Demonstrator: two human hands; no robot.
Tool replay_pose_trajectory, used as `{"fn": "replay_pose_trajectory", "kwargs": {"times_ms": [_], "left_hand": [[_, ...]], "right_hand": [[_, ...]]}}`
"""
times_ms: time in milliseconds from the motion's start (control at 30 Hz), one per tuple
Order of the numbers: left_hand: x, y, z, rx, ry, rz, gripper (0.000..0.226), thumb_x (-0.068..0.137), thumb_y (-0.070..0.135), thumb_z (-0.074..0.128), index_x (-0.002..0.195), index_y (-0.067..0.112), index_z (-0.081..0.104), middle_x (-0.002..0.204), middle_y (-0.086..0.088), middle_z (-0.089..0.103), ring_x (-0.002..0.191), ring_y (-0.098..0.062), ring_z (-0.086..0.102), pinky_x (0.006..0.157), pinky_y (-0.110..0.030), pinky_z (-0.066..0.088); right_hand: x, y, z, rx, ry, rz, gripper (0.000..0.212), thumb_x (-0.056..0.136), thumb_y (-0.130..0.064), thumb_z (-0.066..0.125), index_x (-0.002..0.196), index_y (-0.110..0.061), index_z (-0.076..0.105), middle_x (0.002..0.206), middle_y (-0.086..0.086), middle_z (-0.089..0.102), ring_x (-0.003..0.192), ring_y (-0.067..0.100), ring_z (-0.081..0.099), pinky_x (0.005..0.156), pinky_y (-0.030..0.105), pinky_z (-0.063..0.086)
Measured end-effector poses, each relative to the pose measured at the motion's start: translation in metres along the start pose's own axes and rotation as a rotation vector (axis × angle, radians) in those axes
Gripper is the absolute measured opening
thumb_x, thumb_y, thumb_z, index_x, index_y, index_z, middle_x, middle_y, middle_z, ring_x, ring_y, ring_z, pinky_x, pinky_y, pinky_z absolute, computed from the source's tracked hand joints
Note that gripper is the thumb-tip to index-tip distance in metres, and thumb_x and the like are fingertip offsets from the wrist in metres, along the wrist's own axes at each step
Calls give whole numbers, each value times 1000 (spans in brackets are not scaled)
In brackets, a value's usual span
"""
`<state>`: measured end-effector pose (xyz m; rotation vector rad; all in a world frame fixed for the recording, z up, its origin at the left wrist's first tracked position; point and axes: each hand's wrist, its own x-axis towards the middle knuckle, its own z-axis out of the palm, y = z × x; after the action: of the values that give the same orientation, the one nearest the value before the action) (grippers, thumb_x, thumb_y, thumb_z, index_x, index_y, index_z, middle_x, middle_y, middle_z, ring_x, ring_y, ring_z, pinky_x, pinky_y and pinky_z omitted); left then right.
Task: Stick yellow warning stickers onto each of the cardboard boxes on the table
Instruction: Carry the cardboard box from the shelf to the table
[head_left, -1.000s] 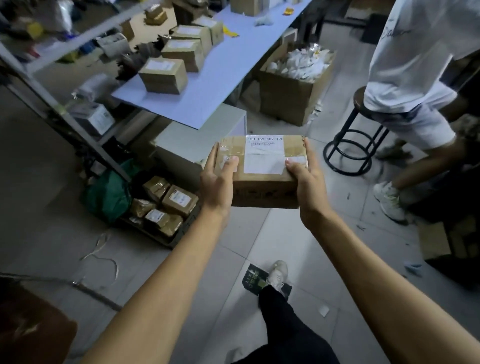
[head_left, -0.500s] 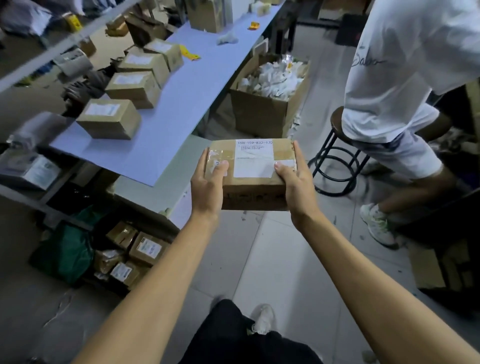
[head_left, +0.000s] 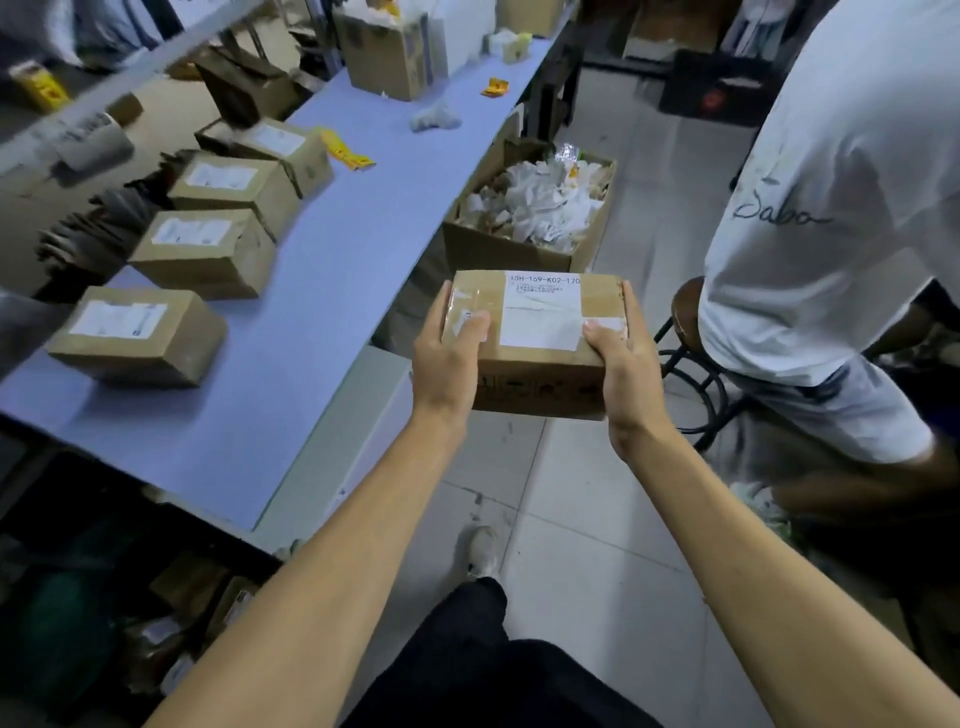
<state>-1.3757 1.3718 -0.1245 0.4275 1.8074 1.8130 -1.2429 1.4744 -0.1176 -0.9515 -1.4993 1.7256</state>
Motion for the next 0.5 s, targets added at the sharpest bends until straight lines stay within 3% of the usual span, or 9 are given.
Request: {"fn": "replay_pose_trajectory", "kwargs": {"times_ms": [67,133,200,300,400,500], "left_hand": [[39,7,5,7,9,11,53,86,37,62,138,33,55,107,26,71,102,4,66,76,-16,57],[74,15,11,18,14,17,56,83,38,62,138,32,56,105,30,70,98,8,65,72,-10,54],[110,18,18,21,-2,-6,60,79,41,62,138,33,55,107,25,72,98,6,67,75,-13,54],[152,21,29,26,-19,-25,61,78,41,62,139,32,55,108,24,72,99,5,68,79,-15,56],[192,20,45,15,-8,-58,60,81,35,63,140,30,54,106,24,72,96,5,68,73,-9,53],[232,17,62,10,-1,-103,59,83,33,63,141,32,53,106,22,73,95,4,69,69,-9,52]], "right_hand": [[36,-6,10,1,1,-3,56,90,-26,55,138,-47,35,104,-27,71,95,-1,69,71,16,55],[70,-10,18,3,18,15,64,88,-30,57,146,-44,33,107,-26,71,101,3,69,82,27,57],[104,-11,23,10,31,45,72,87,-32,59,151,-40,29,110,-26,71,105,5,68,88,32,57],[146,-12,28,-8,46,59,74,85,-33,60,153,-35,29,119,-21,69,108,5,67,88,28,57],[187,-13,30,-10,54,87,77,83,-37,61,153,-37,28,133,-13,62,117,8,63,104,41,49],[233,-10,30,-18,49,106,76,84,-37,61,153,-37,28,137,-11,60,121,10,61,109,44,45]]}}
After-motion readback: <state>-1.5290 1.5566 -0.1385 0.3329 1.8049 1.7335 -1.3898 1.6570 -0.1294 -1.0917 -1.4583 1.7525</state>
